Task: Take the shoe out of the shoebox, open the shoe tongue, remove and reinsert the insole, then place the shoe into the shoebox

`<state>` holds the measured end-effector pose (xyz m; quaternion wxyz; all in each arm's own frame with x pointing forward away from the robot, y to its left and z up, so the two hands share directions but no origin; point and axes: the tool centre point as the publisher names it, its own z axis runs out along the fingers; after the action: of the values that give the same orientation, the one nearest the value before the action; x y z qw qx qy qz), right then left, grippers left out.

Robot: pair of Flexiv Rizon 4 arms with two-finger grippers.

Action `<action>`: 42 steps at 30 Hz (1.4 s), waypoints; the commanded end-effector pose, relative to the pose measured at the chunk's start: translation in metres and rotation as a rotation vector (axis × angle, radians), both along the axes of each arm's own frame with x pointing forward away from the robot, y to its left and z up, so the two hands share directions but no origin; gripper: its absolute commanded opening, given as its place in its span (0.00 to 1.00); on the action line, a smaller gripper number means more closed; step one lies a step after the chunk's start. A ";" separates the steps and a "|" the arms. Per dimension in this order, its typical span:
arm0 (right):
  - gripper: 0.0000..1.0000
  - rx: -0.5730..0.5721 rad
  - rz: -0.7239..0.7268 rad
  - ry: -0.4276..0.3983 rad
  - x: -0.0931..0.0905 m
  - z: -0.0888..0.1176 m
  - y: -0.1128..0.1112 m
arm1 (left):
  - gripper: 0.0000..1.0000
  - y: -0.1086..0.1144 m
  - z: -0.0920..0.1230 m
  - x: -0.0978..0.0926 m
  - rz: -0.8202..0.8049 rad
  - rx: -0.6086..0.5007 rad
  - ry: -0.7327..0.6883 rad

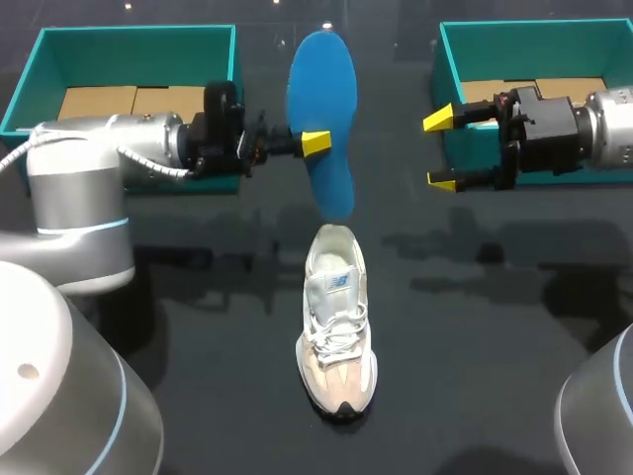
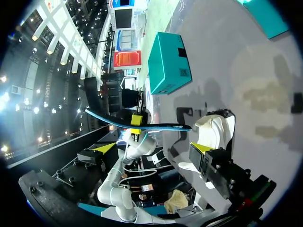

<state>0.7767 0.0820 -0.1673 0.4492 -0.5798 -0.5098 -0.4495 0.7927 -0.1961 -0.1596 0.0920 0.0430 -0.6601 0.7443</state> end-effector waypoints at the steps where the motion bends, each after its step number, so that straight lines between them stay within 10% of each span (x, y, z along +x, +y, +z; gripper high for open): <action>1: 1.00 -0.003 0.000 0.001 0.000 0.000 0.001 | 0.00 0.012 0.015 -0.014 0.023 0.000 -0.259; 4: 1.00 -0.003 0.000 0.001 0.000 0.000 0.001 | 0.00 0.019 0.018 -0.023 0.080 -0.030 -0.497; 17: 1.00 -0.003 0.000 0.001 0.000 0.000 0.001 | 0.00 0.019 0.018 -0.023 0.080 -0.030 -0.497; 25: 1.00 -0.003 0.000 0.001 0.000 0.000 0.001 | 0.00 0.024 0.010 -0.016 0.040 0.007 -0.734; 31: 1.00 -0.003 0.000 0.001 0.000 0.000 0.001 | 0.00 0.024 -0.003 -0.020 0.187 0.337 -1.422; 42: 1.00 -0.003 0.000 0.001 0.000 0.000 0.001 | 0.00 0.024 -0.003 -0.020 0.187 0.337 -1.422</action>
<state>0.7771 0.0819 -0.1667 0.4494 -0.5798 -0.5097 -0.4496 0.7834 -0.1728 -0.1647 -0.3390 -0.3460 -0.6547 0.5803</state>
